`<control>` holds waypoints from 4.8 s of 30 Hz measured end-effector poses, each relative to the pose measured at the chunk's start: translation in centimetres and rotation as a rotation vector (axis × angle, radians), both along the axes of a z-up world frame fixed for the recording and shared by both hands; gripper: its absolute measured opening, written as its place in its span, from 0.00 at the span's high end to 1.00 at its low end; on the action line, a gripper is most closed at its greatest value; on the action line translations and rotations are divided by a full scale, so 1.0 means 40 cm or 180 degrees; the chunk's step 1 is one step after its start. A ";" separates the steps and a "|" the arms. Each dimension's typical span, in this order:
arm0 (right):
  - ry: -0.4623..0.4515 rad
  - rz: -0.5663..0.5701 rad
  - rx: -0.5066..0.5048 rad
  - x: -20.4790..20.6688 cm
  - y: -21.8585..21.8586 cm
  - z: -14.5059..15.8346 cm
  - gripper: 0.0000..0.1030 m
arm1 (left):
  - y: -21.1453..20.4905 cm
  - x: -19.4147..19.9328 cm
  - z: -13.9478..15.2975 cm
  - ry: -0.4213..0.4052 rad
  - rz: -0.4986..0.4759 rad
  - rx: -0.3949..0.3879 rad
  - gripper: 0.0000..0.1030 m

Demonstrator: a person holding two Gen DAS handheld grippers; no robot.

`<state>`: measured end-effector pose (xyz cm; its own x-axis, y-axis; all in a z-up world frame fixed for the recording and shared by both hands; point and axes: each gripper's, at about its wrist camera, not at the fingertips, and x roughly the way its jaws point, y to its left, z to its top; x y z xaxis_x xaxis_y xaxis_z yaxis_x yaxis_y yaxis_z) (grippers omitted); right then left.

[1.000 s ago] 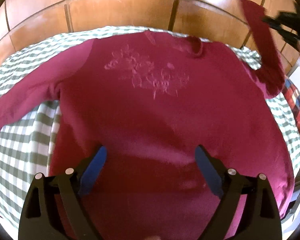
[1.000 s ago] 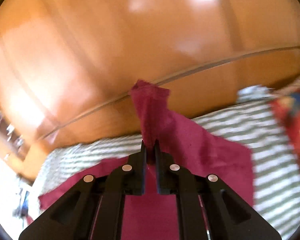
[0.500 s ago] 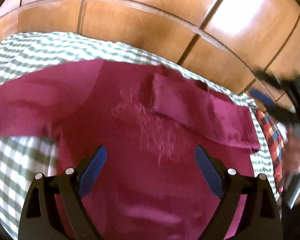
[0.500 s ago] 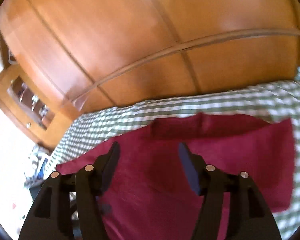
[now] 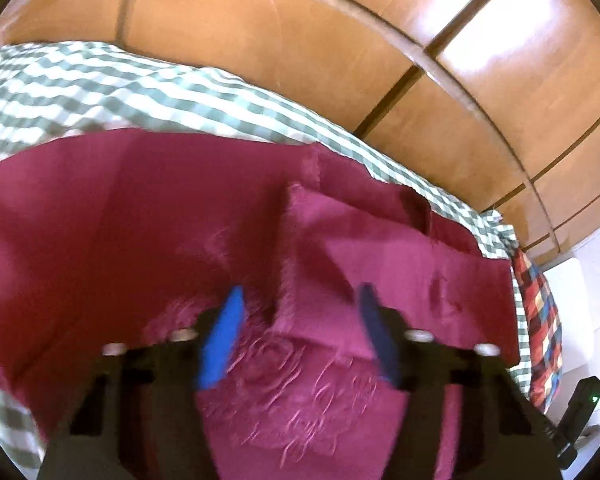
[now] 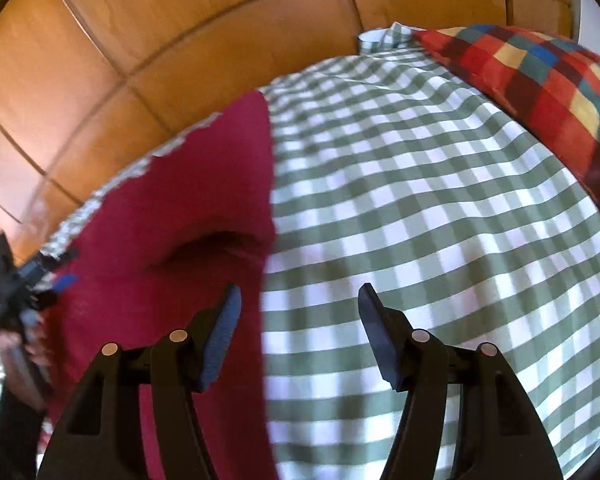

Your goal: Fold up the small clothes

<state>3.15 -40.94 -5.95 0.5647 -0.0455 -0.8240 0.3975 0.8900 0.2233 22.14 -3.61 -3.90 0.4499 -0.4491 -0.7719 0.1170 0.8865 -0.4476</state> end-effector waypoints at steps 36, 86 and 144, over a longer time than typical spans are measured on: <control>-0.0054 0.0569 -0.0974 0.323 0.200 -0.061 0.37 | 0.067 -0.044 -0.034 -0.0327 0.0158 0.0782 0.80; -0.0100 0.0468 -0.1405 0.309 0.235 -0.075 0.33 | 0.957 -0.309 0.137 -0.0523 0.2663 0.0177 0.94; -0.0854 0.1533 -0.0090 0.319 0.487 0.249 0.94 | 0.194 -0.320 -0.080 -0.0396 0.0568 0.0362 0.69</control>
<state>15.93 -21.46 4.01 0.7172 0.2500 -0.6504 -0.1239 0.9643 0.2340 9.33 4.17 -7.11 0.6091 -0.2674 -0.7466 0.0021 0.9420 -0.3357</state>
